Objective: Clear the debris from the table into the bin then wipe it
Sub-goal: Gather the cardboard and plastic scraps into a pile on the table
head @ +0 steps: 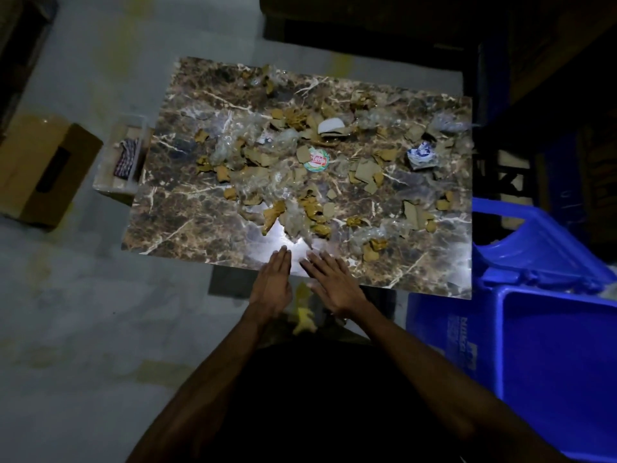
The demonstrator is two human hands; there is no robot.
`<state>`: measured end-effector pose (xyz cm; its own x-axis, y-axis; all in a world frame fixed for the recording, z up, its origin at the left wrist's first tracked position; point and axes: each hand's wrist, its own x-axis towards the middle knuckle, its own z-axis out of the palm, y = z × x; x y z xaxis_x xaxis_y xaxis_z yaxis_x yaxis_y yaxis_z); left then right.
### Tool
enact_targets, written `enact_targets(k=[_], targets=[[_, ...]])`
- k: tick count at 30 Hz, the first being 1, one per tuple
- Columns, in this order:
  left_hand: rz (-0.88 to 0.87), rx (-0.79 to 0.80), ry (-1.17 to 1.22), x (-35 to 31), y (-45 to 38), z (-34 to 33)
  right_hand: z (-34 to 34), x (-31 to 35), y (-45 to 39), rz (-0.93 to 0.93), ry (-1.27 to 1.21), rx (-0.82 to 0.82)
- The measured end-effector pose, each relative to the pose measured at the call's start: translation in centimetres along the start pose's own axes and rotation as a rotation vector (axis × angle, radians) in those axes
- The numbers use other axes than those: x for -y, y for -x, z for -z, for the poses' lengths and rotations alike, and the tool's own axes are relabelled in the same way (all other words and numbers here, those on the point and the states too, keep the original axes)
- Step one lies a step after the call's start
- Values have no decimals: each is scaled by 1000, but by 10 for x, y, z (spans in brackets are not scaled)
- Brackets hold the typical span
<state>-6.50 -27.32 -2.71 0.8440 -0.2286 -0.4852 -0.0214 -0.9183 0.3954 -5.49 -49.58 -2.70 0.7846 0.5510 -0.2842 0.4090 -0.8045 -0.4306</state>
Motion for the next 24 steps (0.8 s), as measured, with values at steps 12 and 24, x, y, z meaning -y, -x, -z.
enact_targets(k=[12, 24], targets=[[78, 19, 11, -90, -6, -19, 6, -69, 8, 71, -61, 43], [-29, 98, -167, -140, -26, -13, -20, -104, 87, -595, -311, -274]])
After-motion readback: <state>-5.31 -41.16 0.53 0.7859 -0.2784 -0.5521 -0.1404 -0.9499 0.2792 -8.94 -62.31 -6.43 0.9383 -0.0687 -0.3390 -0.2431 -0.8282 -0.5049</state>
